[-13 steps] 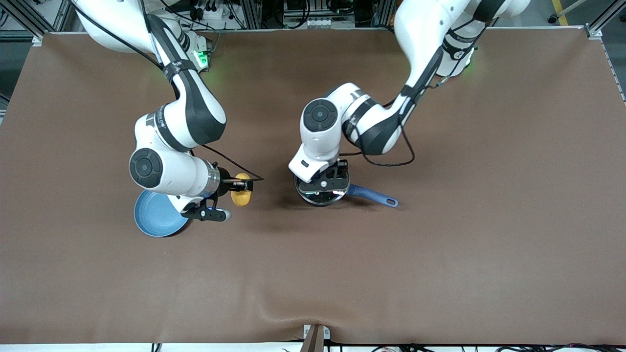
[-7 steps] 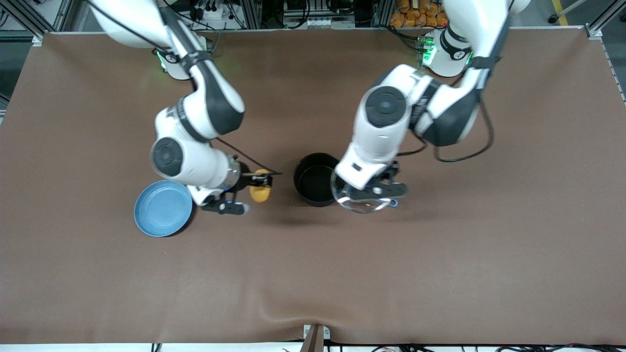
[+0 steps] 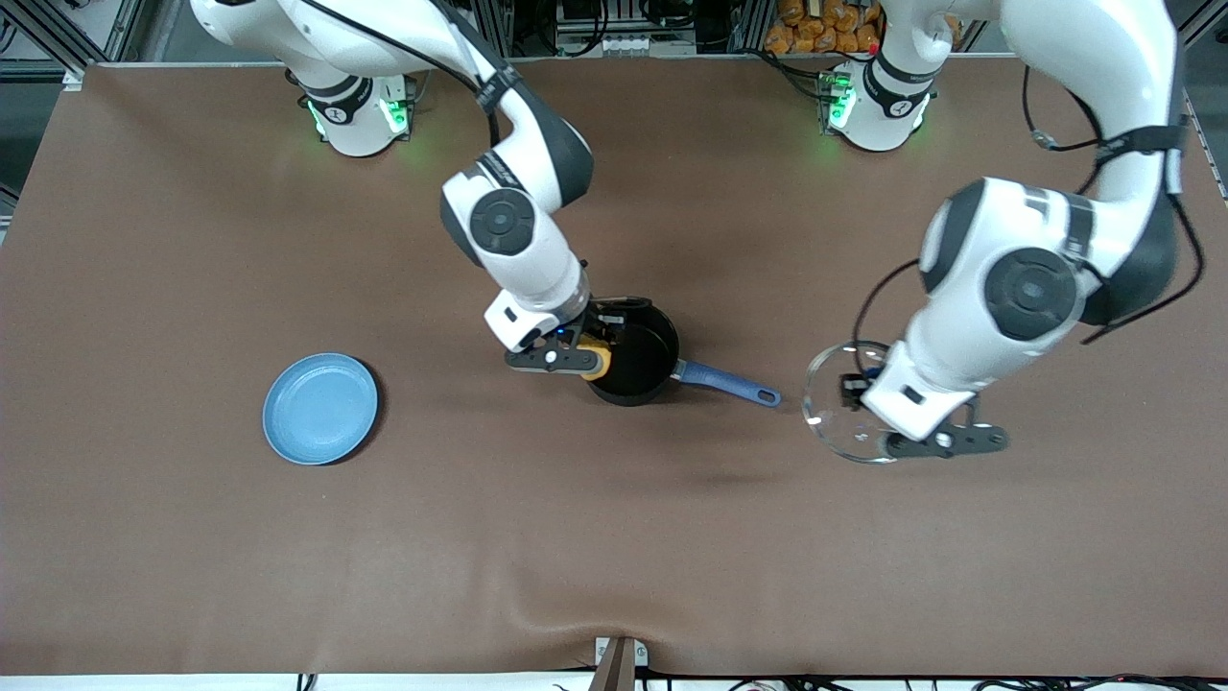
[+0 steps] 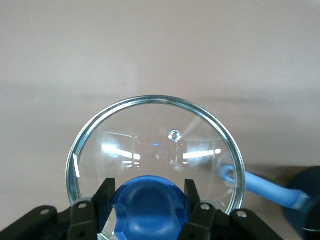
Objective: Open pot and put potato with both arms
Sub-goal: 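Lower the potato into the pot while the left gripper sets the lid down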
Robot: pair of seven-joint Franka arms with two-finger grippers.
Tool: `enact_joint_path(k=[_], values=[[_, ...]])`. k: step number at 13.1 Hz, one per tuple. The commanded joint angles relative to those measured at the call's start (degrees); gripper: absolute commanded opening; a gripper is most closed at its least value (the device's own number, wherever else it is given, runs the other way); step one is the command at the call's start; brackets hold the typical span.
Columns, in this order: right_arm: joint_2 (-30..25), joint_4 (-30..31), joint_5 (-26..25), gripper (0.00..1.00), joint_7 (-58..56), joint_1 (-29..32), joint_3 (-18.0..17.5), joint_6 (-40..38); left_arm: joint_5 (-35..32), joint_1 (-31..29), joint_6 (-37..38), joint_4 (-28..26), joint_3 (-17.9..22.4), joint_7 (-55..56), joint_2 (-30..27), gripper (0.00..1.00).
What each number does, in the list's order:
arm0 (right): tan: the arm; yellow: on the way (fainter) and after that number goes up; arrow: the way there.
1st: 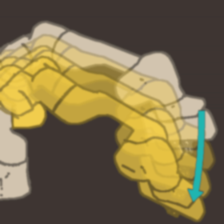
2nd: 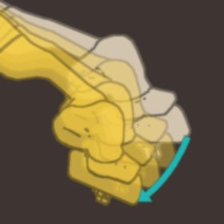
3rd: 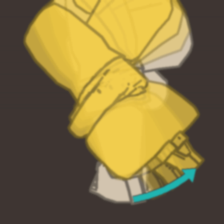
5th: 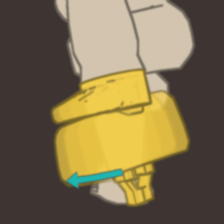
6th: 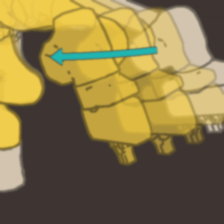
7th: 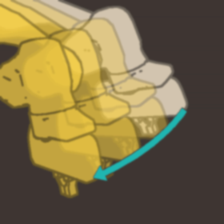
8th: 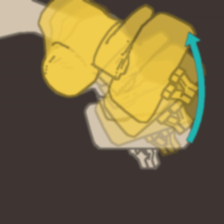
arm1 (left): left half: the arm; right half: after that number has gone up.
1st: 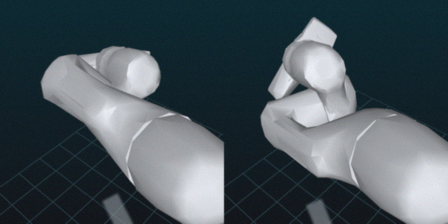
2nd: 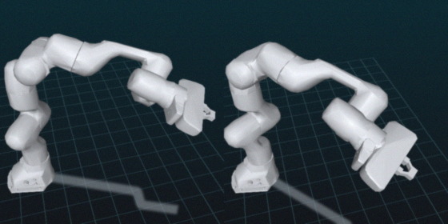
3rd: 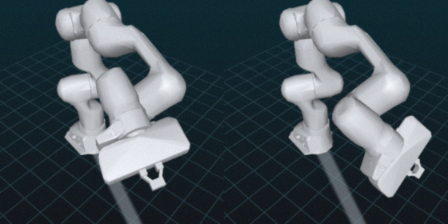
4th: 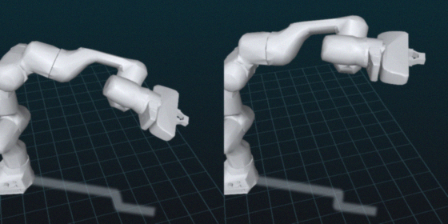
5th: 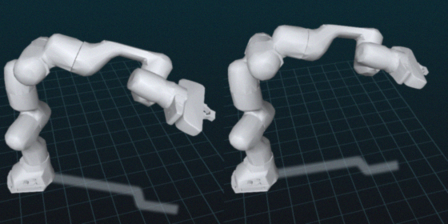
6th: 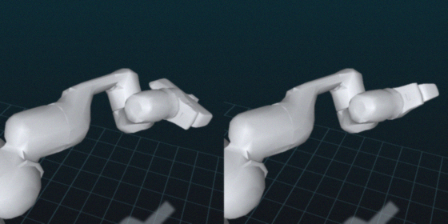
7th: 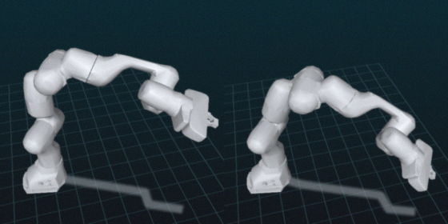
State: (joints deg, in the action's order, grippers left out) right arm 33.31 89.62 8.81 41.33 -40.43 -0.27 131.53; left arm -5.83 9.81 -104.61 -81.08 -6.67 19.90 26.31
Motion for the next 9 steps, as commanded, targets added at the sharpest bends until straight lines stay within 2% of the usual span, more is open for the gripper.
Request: enact_joint_path(k=[1, 9], values=[[2.98, -1.63, -1.87, 0.09, 2.08, -1.93, 0.71, 2.67, 1.06, -5.84, -1.11, -3.20, -1.24, -5.03, -1.53, 0.00], [8.35, -1.55, -2.22, 0.09, 3.49, -4.57, 0.80, 9.01, 1.87, -15.35, -21.14, -17.96, -1.06, -14.63, 0.93, 0.00]])
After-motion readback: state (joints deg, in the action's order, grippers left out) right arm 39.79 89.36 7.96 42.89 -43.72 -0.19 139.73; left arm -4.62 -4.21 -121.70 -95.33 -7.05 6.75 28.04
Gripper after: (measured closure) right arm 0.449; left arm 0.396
